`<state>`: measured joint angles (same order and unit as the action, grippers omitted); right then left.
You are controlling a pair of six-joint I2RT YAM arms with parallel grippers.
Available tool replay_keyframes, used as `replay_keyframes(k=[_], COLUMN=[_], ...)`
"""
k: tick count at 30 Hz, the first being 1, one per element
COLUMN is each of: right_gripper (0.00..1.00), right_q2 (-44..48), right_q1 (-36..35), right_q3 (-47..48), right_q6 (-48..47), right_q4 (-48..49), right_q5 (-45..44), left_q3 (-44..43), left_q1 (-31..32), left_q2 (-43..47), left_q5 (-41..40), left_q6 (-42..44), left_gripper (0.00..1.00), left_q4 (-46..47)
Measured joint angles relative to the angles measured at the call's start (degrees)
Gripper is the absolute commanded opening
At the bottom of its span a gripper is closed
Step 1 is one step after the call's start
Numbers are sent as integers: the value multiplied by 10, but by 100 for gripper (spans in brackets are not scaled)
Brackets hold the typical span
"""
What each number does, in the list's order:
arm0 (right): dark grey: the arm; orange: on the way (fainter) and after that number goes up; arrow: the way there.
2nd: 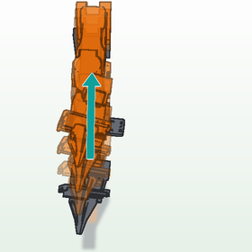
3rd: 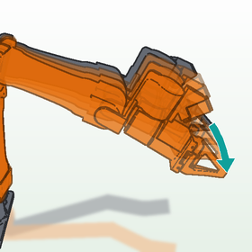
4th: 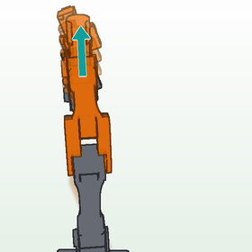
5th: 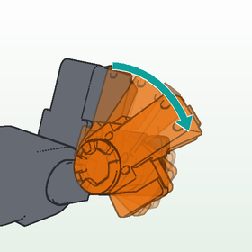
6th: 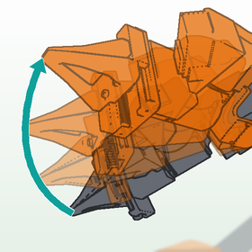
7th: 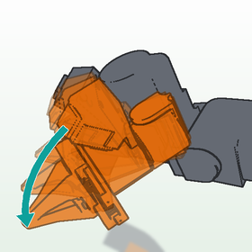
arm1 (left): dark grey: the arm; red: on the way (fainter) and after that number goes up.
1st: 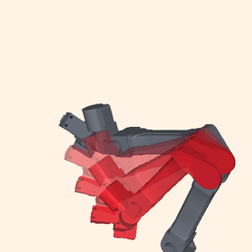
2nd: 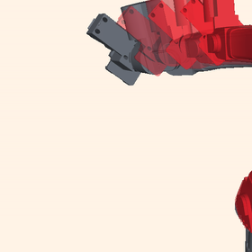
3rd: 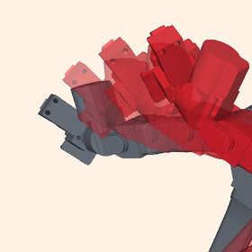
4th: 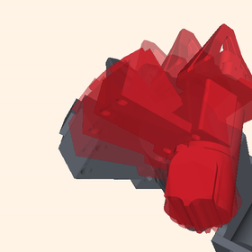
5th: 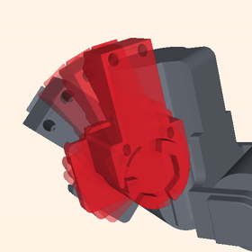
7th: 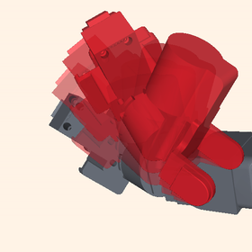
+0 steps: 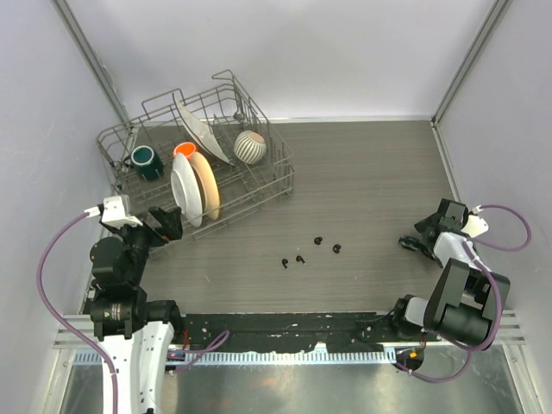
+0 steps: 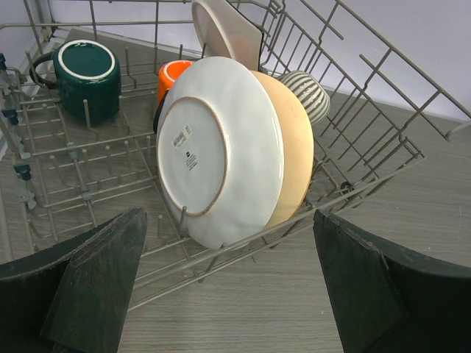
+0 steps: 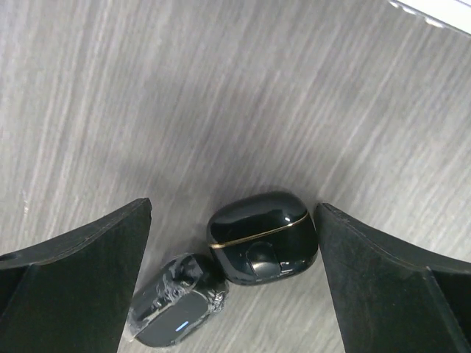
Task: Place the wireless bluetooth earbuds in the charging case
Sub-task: Move the charging case to the center of the board.
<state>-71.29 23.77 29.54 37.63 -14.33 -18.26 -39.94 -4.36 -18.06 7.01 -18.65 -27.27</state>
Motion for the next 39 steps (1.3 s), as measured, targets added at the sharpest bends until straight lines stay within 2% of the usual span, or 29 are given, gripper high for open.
replay_keyframes(k=[4,7,12,17,21,26,28,31,39], right_gripper=[95,95,95,95,95,95,91,87,83], right_q2=[-20,-35,-44,-36,24,127,137,119,-19], right_q1=[-12,-54,-117,-120,-121,-121,-121,-121,-120], right_q3=[5,11,21,30,30,31,31,31,76], right_q6=[-6,-4,0,-21,-45,-55,-54,-61,-118], right_q4=[46,72,87,68,19,-17,-23,-29,-28], right_q5=[12,22,72,129,130,90,73,48,48], left_q3=[0,0,0,0,0,0,0,0,3], left_q1=[0,0,0,0,0,0,0,0,7], left_q2=[0,-1,0,6,11,11,11,11,16], left_q5=[0,-1,-4,-9,-11,-16,-15,-15,-13], left_q6=[-2,-4,-9,-10,-15,-19,-19,-19,-30], left_gripper=[100,100,100,100,100,100,100,100,100], left_q4=[0,0,0,0,-1,-6,-7,-7,-2])
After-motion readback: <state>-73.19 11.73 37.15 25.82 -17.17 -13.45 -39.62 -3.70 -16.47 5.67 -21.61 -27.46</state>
